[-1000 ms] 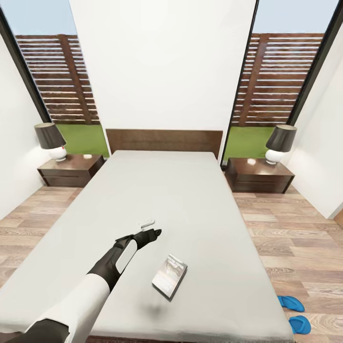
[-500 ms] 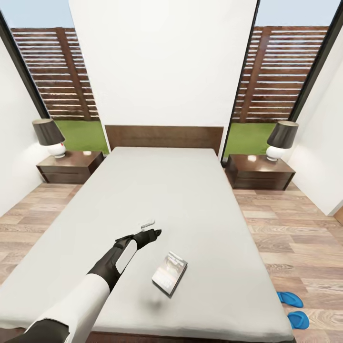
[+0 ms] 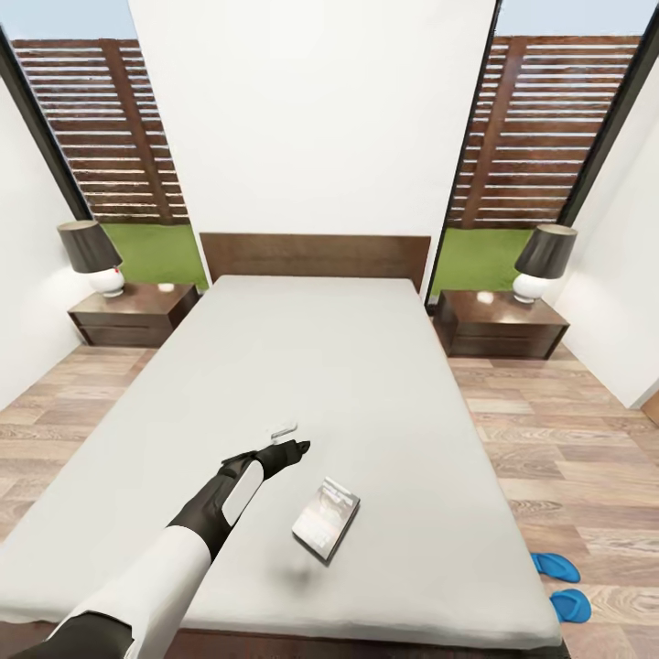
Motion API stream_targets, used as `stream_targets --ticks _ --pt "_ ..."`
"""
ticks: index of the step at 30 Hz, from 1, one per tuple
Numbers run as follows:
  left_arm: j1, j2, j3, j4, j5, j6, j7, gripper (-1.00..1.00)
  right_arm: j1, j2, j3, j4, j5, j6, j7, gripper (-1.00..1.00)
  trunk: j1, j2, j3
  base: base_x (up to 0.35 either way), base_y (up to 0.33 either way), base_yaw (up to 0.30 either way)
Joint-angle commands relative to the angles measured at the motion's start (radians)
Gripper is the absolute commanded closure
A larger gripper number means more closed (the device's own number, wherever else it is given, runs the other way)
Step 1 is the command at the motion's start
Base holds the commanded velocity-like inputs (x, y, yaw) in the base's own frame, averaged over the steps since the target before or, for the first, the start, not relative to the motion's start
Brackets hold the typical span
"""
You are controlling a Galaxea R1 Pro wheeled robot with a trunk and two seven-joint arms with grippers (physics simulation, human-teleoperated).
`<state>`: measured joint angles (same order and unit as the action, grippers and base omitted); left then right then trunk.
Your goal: In the bedroom, move the book from the bed onto either nightstand, and place the two sandals side by side next to the bed.
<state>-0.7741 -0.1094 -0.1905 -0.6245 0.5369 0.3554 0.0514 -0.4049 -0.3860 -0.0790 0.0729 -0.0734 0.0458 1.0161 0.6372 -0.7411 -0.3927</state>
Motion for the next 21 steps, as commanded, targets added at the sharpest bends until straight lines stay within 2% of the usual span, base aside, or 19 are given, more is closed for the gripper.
stream_targets --ticks 1,21 --pt "-0.001 0.000 -0.003 -0.001 0.009 0.004 0.005 -1.00 -0.002 -0.001 -0.008 0.004 -0.002 0.005 0.004 -1.00 0.000 -0.001 -0.003 0.000 0.000 0.000" --pt "-0.001 0.000 -0.003 -0.001 0.009 0.004 0.005 -1.00 -0.002 -0.001 -0.008 0.004 -0.002 0.005 0.002 -1.00 0.000 -0.001 -0.034 0.000 0.000 0.000"
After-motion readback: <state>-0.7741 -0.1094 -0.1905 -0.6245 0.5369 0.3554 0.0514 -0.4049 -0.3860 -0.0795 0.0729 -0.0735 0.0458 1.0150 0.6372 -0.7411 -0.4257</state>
